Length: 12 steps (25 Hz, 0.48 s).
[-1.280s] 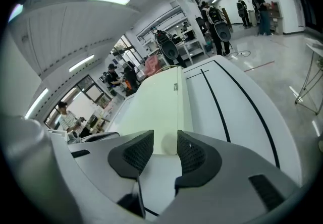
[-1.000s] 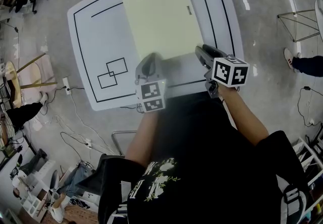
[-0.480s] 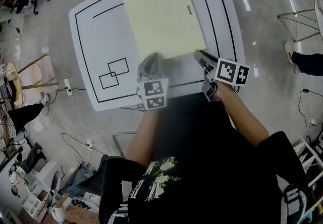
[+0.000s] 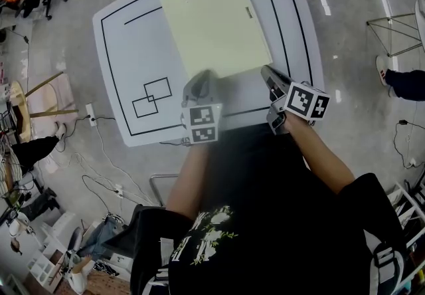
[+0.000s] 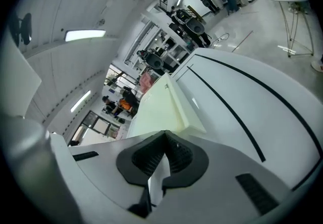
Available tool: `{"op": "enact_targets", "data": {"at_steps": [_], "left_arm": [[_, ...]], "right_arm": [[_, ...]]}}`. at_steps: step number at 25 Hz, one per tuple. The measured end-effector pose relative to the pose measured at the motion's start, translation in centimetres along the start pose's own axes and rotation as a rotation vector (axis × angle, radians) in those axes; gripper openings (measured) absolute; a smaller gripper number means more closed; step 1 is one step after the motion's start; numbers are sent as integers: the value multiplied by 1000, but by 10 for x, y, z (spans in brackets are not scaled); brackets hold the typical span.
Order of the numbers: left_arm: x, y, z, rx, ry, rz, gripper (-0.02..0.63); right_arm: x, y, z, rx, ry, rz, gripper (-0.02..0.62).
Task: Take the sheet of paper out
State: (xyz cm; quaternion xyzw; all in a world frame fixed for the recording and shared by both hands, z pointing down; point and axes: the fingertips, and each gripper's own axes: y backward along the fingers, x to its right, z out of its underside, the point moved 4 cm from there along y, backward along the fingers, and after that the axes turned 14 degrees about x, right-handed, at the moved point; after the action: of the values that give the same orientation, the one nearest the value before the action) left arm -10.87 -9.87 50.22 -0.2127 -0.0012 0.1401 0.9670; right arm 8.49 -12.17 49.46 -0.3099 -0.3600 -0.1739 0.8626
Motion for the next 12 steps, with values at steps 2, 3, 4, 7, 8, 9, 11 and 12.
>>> {"op": "enact_targets", "data": {"at_steps": [2,3,4,7,8,9,11,12], "left_arm": [[1,-1,0,-5,-9,7,0],[1,-1,1,-5,-13,7,0],[1,0,1,-5,-15,6,0],[1,0,0,-3,-20,1,0],[1,0,0,-3,-21,1,0],[1,0,-1,-2,-24,0,0],[1,3,-6,6,-43,-4,0],[2,5,-10,14,-60,-5,0]], "right_arm": [[-13,-3,-2,3,33,-74,0],[-22,-6,-3,4,61,-107,0],[-31,-9,-5,3,96,-130,0],[-41,-18,-8,4,198,-139,0],[-40,-19,-7,4,217,-131,0],[-38,-19,-7,2,226,-125,2],[-31,-14,-4,-2,224,-111,40],[-26,-11,-3,-5,218,-98,92]]}}
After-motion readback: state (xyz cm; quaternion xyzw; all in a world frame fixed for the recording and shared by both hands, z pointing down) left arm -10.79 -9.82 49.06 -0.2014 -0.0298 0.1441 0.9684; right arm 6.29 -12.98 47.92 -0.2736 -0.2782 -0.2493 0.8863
